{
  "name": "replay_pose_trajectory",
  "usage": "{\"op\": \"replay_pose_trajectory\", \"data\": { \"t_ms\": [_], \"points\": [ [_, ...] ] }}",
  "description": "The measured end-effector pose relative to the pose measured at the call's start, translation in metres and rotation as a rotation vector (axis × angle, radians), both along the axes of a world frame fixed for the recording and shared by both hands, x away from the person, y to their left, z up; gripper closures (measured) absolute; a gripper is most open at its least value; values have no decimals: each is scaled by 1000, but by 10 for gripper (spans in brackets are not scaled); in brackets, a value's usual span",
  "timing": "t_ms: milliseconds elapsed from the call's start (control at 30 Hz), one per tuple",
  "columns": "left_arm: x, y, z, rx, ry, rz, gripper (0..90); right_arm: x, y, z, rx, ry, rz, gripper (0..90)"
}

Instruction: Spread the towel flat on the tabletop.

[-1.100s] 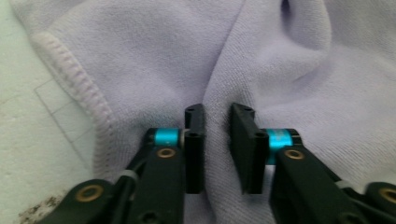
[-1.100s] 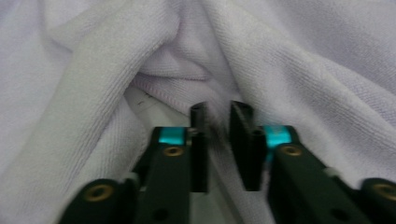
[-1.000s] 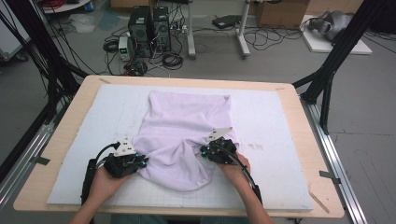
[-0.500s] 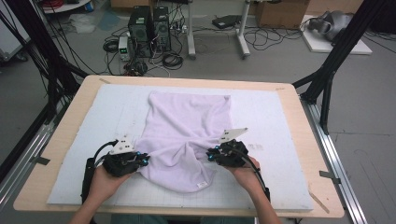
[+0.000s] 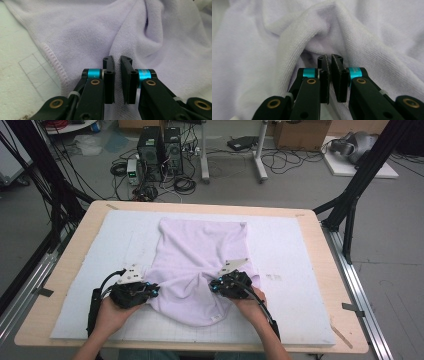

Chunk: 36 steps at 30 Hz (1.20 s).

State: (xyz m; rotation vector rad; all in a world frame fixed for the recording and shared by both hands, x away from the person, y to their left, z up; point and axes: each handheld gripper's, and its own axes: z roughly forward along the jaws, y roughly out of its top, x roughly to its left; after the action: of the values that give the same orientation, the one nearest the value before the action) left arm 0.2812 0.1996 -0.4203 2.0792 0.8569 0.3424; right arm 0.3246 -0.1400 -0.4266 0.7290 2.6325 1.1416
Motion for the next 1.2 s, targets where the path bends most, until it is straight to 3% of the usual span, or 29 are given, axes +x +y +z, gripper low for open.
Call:
{"op": "replay_pose_trajectory", "data": {
  "t_ms": [100,333,500,600,667,767,967,1100,1200],
  "points": [
    [0,2,1,-8,-2,6,822,-4,-9,10,55,8,2,861],
    [1,4,3,-34,1,14,825,-14,-46,28,57,-13,-32,865],
    [-2,4,15,-72,-13,-10,828,-26,-80,45,78,-42,-73,865],
    [6,0,22,-64,-24,-12,830,-27,-96,53,73,-54,-111,867],
    [17,-6,23,-68,-26,2,830,-21,-102,54,66,-55,-128,867],
    [42,-17,20,-8,-38,29,830,-1,-99,46,27,-36,-170,867],
    [94,-22,3,-49,37,134,827,55,-93,19,7,39,-273,866],
    [100,-16,4,-74,37,149,717,69,-88,4,-26,77,-281,803],
    [88,-4,14,-58,8,132,634,60,-92,15,20,40,-278,744]
  ]
}}
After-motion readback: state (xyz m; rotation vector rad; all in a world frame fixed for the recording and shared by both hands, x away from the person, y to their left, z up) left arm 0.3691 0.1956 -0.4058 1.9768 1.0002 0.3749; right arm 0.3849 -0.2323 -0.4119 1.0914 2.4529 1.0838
